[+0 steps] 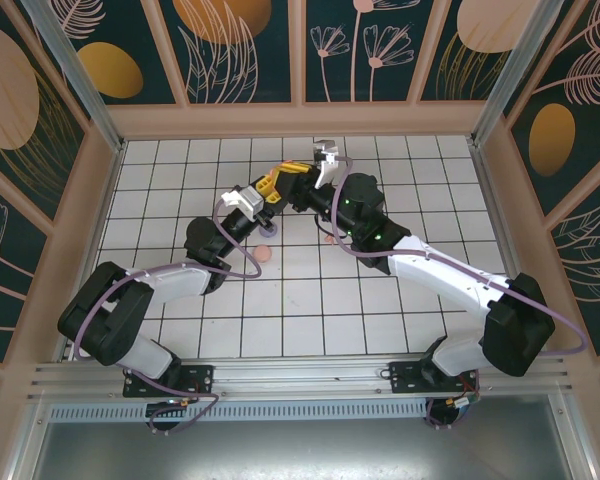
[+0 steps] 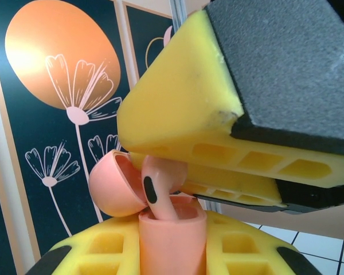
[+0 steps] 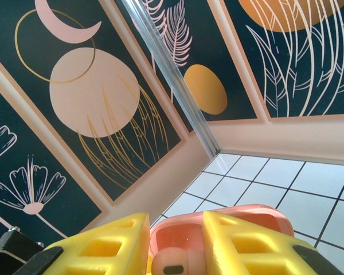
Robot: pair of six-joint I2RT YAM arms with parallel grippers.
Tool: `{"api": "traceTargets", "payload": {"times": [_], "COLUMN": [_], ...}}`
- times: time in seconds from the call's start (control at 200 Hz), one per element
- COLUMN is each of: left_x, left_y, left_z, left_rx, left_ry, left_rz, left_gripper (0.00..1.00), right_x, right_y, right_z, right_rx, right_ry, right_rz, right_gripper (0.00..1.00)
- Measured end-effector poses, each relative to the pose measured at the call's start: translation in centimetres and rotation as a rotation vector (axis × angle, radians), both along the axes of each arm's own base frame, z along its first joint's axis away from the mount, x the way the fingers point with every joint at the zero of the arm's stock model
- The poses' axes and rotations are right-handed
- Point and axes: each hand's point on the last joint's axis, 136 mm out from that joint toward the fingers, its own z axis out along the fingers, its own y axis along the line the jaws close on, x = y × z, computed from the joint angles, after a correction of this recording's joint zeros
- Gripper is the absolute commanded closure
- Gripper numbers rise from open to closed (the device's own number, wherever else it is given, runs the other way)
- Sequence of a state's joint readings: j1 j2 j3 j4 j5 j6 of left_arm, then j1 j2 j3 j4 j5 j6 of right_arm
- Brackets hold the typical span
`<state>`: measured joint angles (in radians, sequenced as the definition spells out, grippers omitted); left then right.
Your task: Insert the wireless bluetooth earbuds into the charging case
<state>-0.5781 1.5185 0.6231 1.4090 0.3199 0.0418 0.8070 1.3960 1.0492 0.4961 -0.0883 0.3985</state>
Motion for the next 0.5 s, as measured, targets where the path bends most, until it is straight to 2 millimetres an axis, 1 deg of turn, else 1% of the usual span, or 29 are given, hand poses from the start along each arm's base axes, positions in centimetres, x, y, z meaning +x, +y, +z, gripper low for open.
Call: {"api": "traceTargets", "payload": {"times": [0.21, 0.29, 0.5], "left_x": [-0.08, -0.17, -0.26], "left_y": [-0.05, -0.02, -0.08], "left_z": [0.05, 0.20, 0.25], "left_rx": [0.000, -0.002, -0.001], "left_ry": [0.000, -0.003, -0.002], "left_rz": [-0.002, -0.003, -0.006], "left_gripper": [1.00, 1.00, 1.00], "right_x": [0.27, 0.45, 0.39], "right_y": [-0.23, -0.42, -0.55], "right_z": [-0.01, 0.01, 0.09], "right_rx": [0.001, 0.002, 0.005], "right_ry": [0.002, 0.002, 0.008], "right_rz": [-0.020, -0.034, -0.036], "right_gripper": [0.65, 0.63, 0.49]}}
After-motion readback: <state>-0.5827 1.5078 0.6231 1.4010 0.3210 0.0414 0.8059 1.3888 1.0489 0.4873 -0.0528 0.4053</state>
